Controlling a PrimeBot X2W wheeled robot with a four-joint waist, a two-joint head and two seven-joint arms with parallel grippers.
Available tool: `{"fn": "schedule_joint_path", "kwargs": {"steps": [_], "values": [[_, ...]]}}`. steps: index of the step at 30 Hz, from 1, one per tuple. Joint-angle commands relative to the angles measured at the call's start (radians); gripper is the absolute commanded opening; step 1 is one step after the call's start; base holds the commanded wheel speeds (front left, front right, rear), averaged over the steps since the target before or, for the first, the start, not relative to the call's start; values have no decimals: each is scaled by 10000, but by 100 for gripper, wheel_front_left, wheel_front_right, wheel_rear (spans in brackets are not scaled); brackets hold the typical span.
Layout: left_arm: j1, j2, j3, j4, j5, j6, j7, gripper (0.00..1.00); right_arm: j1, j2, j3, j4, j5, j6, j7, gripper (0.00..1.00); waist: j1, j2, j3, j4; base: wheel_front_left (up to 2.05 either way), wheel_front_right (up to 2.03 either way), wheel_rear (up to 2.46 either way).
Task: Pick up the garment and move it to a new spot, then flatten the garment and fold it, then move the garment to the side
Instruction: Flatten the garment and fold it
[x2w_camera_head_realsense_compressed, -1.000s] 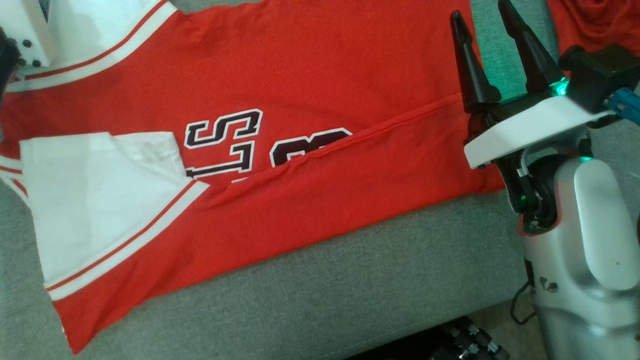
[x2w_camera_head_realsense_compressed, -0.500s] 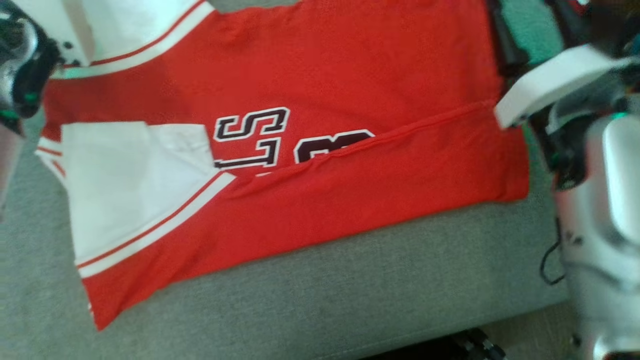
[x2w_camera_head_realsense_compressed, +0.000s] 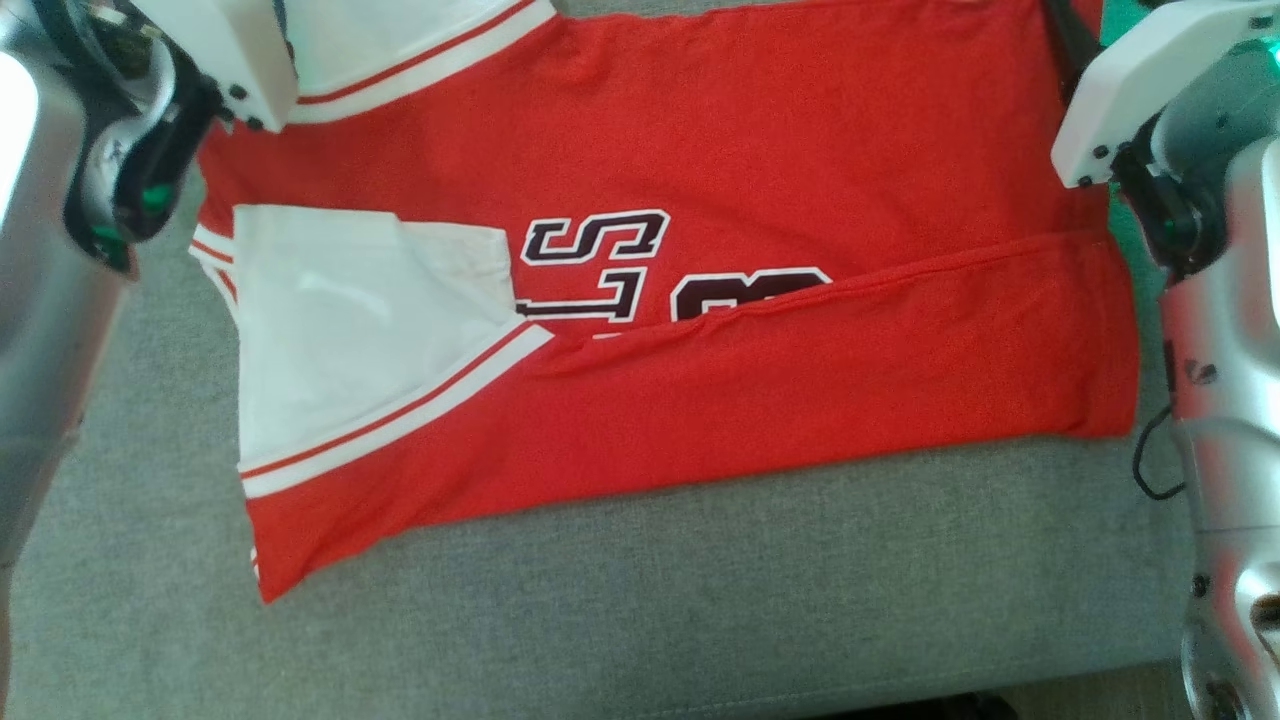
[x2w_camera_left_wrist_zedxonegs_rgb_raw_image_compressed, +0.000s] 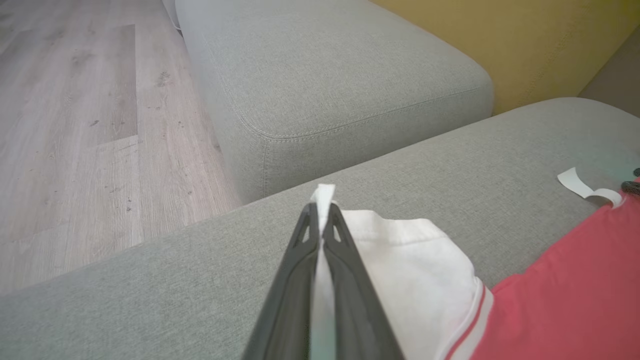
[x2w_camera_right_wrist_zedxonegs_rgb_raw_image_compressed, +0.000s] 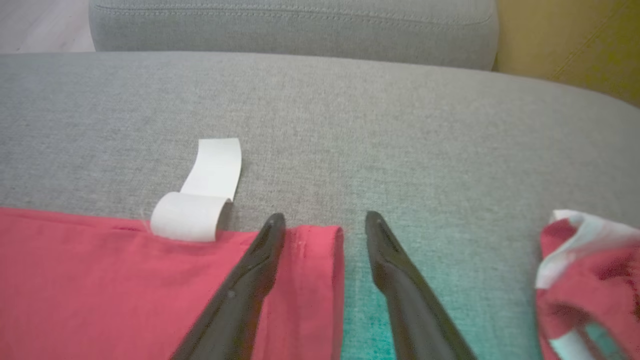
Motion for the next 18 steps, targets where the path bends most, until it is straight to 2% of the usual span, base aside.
{"fn": "schedule_joint_path", "kwargs": {"steps": [1,2,4,5,18], "values": [[-93,345,322,-358,-73,6,-68,0,-229,-48,130,-187,126,-7,99,43,0,0,-14,28,0,0,0],[-68,336,315,-393,-86,10,-79,0,-277,-52,172,-57,207,-7,164,31,0,0,-25,45,0,0,0],[-24,318,315,-435,-124,13,-113,0,-344,-53,267,149,397,-7,262,16,0,0,-55,65,0,0,0],[-5,313,318,-444,-139,16,-134,0,-374,-75,310,215,458,-7,248,0,0,0,-71,72,0,0,0],[1016,381,499,-714,-520,-73,-1005,0,7,-436,734,437,964,-7,-1447,0,0,0,-984,314,0,0,0]]}}
